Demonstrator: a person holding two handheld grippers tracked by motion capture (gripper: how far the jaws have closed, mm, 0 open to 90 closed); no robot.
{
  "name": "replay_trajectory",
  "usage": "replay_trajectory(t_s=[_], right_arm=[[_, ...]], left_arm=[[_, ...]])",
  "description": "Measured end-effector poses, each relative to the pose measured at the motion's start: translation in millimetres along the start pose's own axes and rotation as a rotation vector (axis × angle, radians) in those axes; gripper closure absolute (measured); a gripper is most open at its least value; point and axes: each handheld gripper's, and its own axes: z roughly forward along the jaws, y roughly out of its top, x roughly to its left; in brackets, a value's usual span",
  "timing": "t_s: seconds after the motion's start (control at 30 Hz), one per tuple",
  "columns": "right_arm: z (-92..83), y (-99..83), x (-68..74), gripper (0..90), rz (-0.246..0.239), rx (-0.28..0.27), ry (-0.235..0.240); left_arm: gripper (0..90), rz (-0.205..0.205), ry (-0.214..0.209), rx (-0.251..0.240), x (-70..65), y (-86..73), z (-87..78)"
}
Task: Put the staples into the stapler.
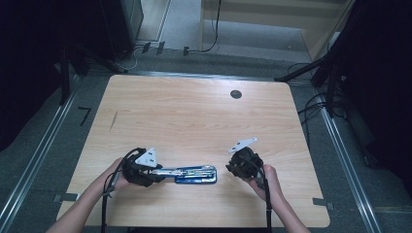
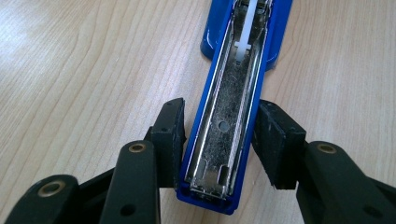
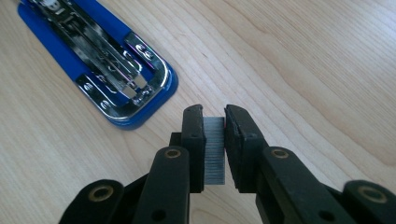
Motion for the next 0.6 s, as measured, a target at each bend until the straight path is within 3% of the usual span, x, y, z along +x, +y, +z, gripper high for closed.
replay_trajectory(t_s=[0.3, 0.6], right_arm=[[-5.4, 8.8, 3.6, 79.4, -0.043, -0.026, 0.035], [1.3, 24.5, 8.8, 79.4, -0.096, -0.033, 0.055]], left_arm=[[56.2, 0.001, -0.004, 0.007, 0.8, 1.0, 0.9], [56.3, 0.007, -0.003, 0.008, 1.3, 0.0, 0.8]])
